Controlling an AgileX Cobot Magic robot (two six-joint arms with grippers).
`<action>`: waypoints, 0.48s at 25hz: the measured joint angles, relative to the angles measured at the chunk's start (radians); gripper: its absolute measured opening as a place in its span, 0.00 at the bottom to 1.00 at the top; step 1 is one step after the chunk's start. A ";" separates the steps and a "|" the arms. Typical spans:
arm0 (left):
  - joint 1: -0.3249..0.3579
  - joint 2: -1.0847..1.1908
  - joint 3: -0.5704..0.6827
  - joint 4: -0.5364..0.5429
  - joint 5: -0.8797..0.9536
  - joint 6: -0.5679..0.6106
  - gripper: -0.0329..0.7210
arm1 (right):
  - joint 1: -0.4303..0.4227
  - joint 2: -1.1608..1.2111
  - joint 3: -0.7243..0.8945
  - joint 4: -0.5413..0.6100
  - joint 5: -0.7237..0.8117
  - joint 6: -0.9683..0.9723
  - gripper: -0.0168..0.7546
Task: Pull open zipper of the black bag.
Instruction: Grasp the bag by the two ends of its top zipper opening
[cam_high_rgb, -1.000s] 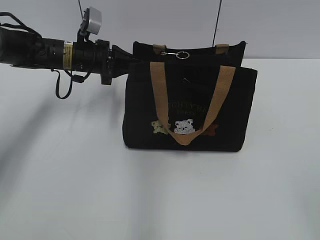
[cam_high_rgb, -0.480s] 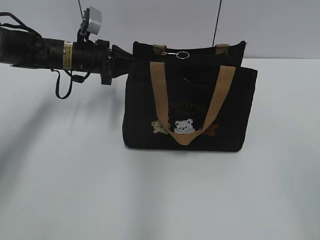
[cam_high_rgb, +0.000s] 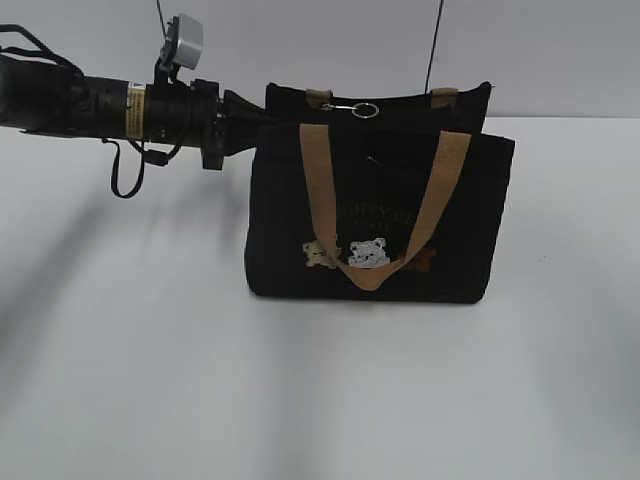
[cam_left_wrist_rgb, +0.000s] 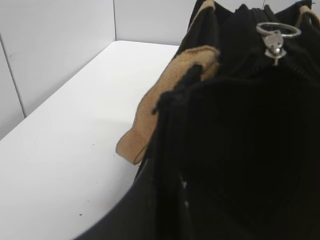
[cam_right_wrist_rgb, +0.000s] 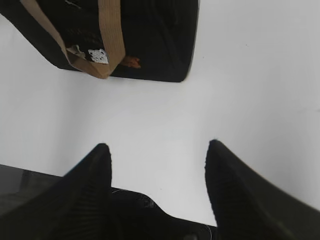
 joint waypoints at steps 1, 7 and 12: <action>0.000 0.000 0.000 0.000 0.000 0.000 0.07 | 0.000 0.047 -0.038 0.008 0.004 -0.004 0.61; 0.000 0.000 0.000 0.000 -0.001 0.000 0.07 | 0.071 0.336 -0.267 0.016 0.040 -0.022 0.61; 0.000 0.000 0.000 0.000 -0.001 0.000 0.07 | 0.175 0.607 -0.498 -0.009 0.055 -0.010 0.61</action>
